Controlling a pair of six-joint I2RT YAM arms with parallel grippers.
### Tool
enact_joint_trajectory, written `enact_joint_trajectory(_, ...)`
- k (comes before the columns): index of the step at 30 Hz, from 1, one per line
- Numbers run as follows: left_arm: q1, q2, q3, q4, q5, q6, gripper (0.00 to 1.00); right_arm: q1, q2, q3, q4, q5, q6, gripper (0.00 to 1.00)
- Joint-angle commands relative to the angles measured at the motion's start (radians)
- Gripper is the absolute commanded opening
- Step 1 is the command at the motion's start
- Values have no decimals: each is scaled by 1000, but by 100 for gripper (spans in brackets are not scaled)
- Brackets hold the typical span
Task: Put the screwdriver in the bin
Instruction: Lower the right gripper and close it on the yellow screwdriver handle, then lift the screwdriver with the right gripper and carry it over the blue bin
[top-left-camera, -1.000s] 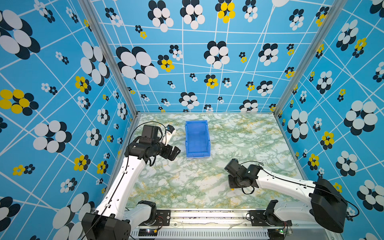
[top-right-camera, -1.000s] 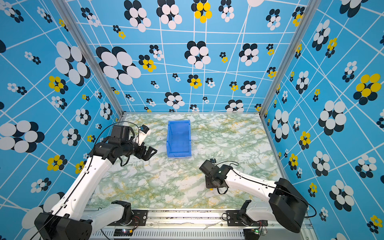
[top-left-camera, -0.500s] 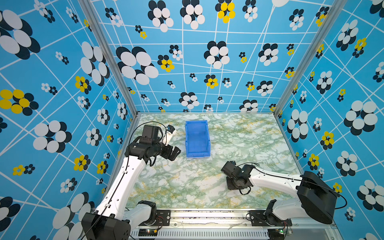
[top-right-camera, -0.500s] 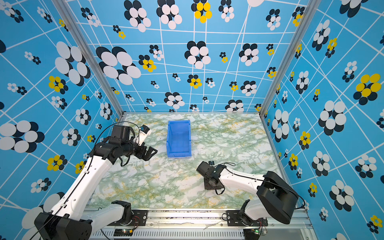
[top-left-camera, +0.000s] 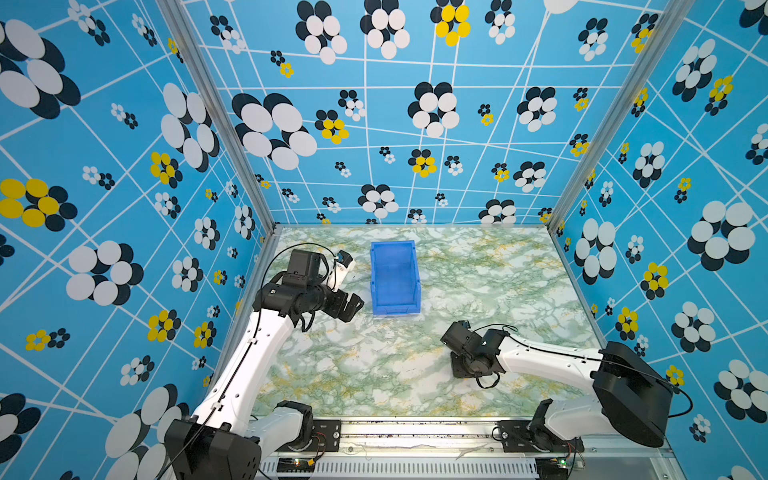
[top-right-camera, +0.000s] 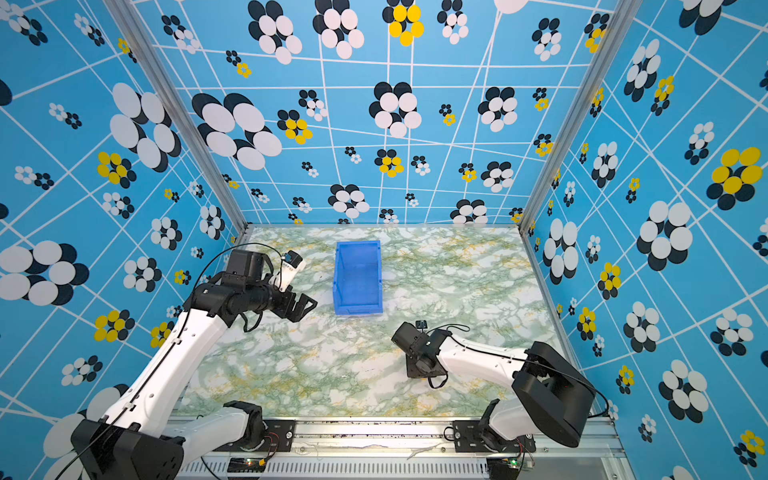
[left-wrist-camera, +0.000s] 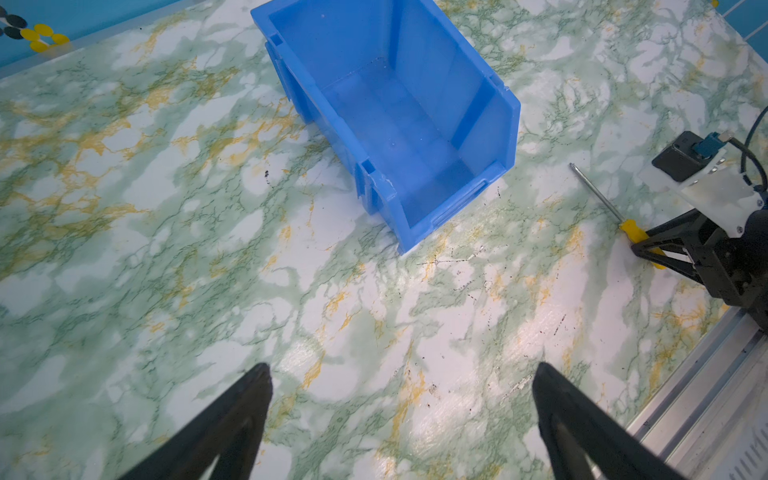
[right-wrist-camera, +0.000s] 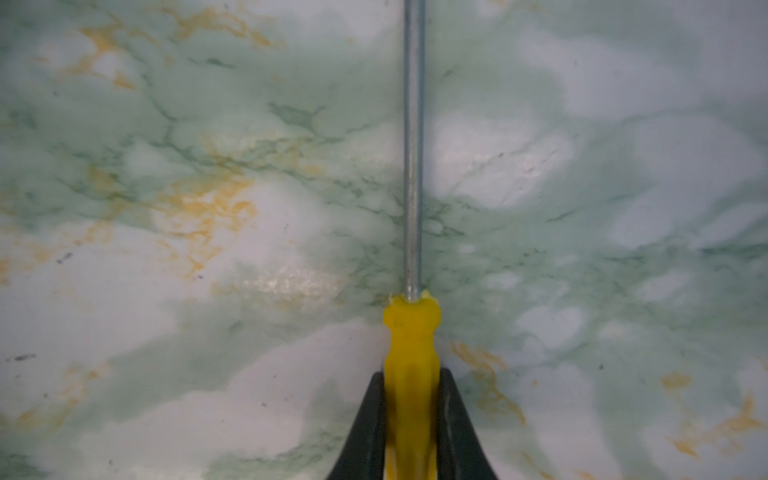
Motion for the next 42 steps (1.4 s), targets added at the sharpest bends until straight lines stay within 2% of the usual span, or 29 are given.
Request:
enact_joint_trajectory(1,-9,7,25,-5,-14,10,99,5,10,-29,5,-10,0,12)
enact_joint_trajectory(9,-37,-2,-20,23,-100,56,99,5,-93,1,-67,38,-33,9)
enact_joint_trajectory(13,-38,-10,-34,29,-109,71,99,5,-127,51,-109,56,-68,9)
enact_joint_trajectory(20,-40,-24,-38,13,-139,94,99,-1,-104,240,-163,91,-176,9)
enact_joint_trajectory(30,-40,-60,-52,1,-155,111,99,-54,130,626,-171,-11,-347,9)
enact_joint_trajectory(37,-40,-68,-30,0,-159,108,99,-106,346,875,-166,-95,-407,9)
enact_joint_trajectory(42,-41,-68,-21,-3,-149,106,99,-121,515,1059,-196,-113,-439,9)
